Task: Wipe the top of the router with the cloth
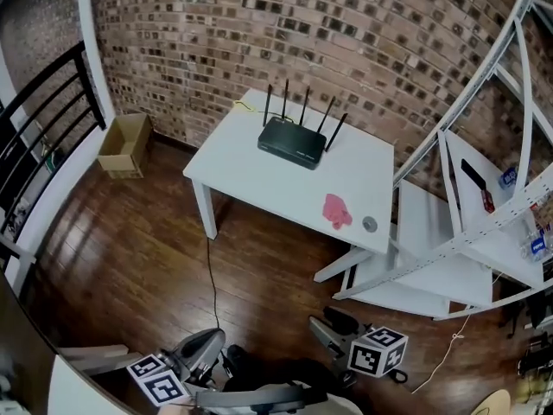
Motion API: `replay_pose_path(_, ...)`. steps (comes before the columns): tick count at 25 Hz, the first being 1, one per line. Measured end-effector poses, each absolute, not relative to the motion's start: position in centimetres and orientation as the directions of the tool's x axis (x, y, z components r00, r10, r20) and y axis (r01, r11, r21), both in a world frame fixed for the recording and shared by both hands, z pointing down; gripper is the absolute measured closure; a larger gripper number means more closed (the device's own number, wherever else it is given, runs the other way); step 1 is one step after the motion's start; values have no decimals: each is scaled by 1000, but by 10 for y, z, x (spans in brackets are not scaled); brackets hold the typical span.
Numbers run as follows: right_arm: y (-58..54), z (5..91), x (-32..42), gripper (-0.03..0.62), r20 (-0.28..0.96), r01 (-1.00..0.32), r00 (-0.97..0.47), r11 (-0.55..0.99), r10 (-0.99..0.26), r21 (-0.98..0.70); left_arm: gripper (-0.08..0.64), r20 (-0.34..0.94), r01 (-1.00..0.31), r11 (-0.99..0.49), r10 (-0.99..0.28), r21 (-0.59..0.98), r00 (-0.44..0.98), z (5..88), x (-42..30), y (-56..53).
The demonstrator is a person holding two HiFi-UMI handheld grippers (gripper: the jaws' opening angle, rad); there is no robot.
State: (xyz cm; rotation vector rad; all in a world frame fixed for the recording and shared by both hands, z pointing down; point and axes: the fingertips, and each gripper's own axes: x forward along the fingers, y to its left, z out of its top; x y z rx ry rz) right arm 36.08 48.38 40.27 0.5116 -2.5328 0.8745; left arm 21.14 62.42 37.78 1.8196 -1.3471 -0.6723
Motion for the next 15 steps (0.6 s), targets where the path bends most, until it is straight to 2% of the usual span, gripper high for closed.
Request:
replay_pose_path(7,405,415,353,354,507,-539,-807,730,-304,-421,528,47,-570,-135,-955,811,293,387,189,586)
replay_pose_path(13,293,457,351,349,559,-617,-740,710,-374,-341,528,106,-587,-69,-960,807,258,401,168,509)
replay_pose_path(15,243,473,354,316,583,-651,-704,697,-406,-300,528,125,-594,-52,-959,803,254,404,163,469)
